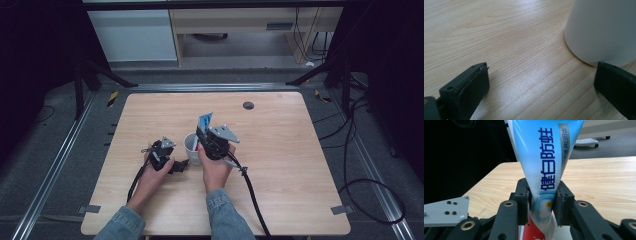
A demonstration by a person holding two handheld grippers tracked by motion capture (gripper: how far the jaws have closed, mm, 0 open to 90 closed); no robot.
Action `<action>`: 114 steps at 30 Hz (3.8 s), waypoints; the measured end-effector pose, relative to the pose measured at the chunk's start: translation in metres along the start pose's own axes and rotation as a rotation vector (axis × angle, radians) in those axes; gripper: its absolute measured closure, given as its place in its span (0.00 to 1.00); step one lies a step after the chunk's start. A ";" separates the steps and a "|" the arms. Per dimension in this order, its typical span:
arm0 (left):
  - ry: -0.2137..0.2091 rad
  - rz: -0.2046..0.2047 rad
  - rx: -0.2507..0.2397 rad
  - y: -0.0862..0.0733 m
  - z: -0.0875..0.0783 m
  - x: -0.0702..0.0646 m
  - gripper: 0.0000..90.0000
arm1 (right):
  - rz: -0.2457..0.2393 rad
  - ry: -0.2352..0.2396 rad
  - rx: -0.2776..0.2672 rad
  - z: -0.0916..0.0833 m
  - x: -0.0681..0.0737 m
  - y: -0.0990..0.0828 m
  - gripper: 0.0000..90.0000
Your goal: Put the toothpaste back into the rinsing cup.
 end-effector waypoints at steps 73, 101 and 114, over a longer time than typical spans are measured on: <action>0.000 0.000 -0.001 0.000 0.000 0.000 0.00 | -0.113 -0.081 0.150 -0.015 -0.004 0.010 0.37; 0.000 -0.001 -0.002 0.000 0.000 0.000 0.00 | -0.254 -0.054 0.318 -0.036 -0.035 0.039 0.12; 0.000 0.000 0.001 0.000 0.000 0.000 0.00 | -0.286 -0.127 0.347 -0.058 -0.075 0.046 0.12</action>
Point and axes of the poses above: each handheld gripper's, and its own axes: z roughly forward along the jaws, y roughly out of its top, x roughly to its left, the point moved 3 cm from there along z, roughly forward along the jaws, and after that the axes turned 2 degrees about z, right-handed, at the moved point
